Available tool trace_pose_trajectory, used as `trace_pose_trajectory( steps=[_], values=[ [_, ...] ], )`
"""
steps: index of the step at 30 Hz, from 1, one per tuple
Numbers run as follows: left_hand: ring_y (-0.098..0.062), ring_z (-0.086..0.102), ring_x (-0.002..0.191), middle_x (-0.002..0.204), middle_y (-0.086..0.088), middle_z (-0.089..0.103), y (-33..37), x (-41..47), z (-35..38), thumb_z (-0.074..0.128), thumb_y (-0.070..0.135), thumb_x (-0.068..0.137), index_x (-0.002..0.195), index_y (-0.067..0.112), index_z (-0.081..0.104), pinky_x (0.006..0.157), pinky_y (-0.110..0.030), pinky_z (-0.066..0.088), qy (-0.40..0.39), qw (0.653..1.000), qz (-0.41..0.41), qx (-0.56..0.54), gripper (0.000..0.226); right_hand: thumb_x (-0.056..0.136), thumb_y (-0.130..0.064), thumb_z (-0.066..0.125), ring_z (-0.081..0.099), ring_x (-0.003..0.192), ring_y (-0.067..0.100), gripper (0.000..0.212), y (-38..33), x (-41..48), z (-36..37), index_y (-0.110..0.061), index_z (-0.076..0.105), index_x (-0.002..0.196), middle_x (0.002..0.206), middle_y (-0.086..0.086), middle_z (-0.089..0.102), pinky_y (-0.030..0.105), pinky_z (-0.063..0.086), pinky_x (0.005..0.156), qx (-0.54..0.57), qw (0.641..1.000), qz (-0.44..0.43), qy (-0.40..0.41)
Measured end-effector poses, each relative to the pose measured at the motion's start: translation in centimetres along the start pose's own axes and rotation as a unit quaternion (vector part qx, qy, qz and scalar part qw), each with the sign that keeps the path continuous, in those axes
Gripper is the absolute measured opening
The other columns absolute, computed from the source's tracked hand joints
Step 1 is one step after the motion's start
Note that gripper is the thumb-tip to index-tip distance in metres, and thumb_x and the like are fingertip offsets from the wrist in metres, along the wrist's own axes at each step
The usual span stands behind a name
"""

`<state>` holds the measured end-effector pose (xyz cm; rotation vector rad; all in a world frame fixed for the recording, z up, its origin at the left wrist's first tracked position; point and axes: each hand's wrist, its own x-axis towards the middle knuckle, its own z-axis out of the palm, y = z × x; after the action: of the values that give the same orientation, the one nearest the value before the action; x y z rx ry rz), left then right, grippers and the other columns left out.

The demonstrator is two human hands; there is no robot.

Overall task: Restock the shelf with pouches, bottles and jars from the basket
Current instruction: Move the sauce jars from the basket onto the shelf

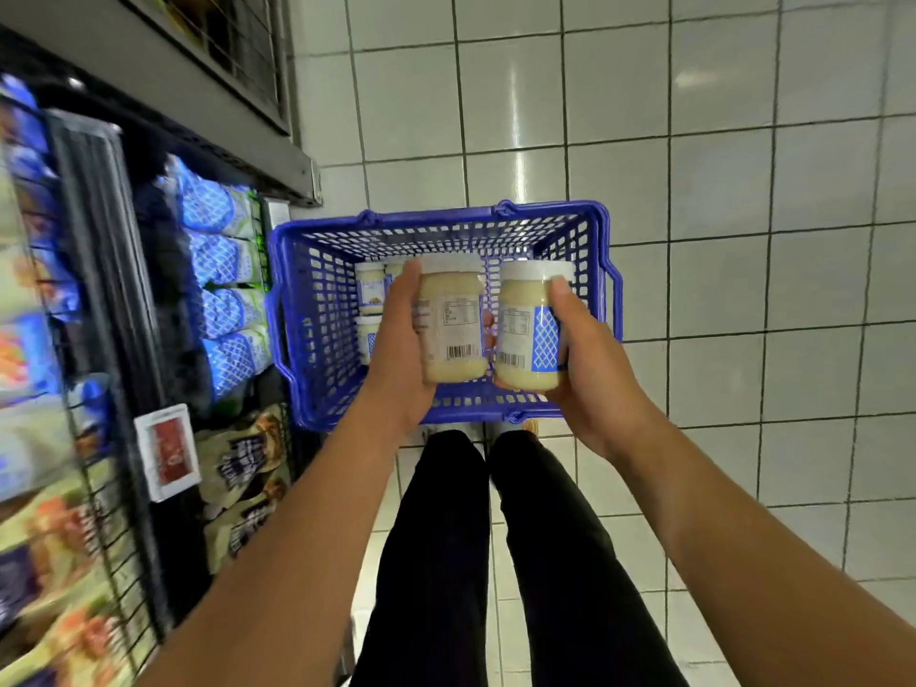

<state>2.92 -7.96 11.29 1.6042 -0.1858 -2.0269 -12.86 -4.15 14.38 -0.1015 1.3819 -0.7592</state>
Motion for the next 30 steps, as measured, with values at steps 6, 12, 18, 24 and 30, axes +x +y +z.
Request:
trace_pose_trajectory(
  steps=[6,12,18,24,30],
  values=[
    [-0.033,0.064,0.098,0.121,-0.023,0.061,6.6,-9.4,2.2,0.051,0.067,0.074,0.138,0.006,0.056,0.076,-0.042,0.058,-0.034,0.999,0.004,-0.039,0.089,0.102,-0.050,0.041,0.073,0.101,0.027,0.042,-6.3,-8.4,4.2,-0.022,0.071,0.113,0.108,0.007,0.077,0.055,0.057,0.090,-0.017,0.998,-0.052,0.018],
    [-0.026,0.067,0.081,0.097,-0.013,0.069,12.3,-17.9,3.8,0.040,0.065,0.089,0.127,0.006,0.063,0.069,-0.035,0.056,-0.070,0.995,0.053,-0.051,0.073,0.087,-0.063,0.048,0.075,0.089,0.026,0.045,-11.5,-15.9,7.8,-0.032,0.080,0.090,0.099,0.007,0.078,0.048,0.060,0.078,-0.034,0.996,-0.083,-0.016],
    [-0.029,0.068,0.072,0.092,-0.016,0.070,15.7,-25.6,4.8,0.042,0.066,0.082,0.109,0.010,0.071,0.065,-0.035,0.057,-0.078,0.990,0.106,-0.051,0.069,0.080,-0.063,0.050,0.073,0.097,0.032,0.053,-15.6,-22.0,10.3,-0.021,0.075,0.103,0.104,0.011,0.076,0.057,0.057,0.090,-0.063,0.990,-0.125,-0.037],
    [-0.027,0.068,0.081,0.093,-0.012,0.074,16.6,-31.6,5.6,0.051,0.069,0.077,0.094,0.020,0.080,0.066,-0.037,0.058,-0.053,0.979,0.185,-0.061,0.059,0.082,-0.062,0.050,0.074,0.096,0.030,0.057,-18.5,-26.2,11.7,-0.018,0.071,0.111,0.104,0.012,0.077,0.050,0.058,0.085,-0.116,0.977,-0.135,-0.119],
    [-0.025,0.071,0.077,0.089,-0.011,0.074,15.6,-36.3,5.0,0.040,0.064,0.091,0.099,0.021,0.077,0.067,-0.038,0.058,-0.012,0.960,0.262,-0.100,0.057,0.084,-0.064,0.048,0.072,0.100,0.036,0.059,-19.9,-29.8,13.2,-0.017,0.069,0.113,0.104,0.013,0.076,0.064,0.053,0.092,-0.200,0.949,-0.153,-0.190]
  ],
)
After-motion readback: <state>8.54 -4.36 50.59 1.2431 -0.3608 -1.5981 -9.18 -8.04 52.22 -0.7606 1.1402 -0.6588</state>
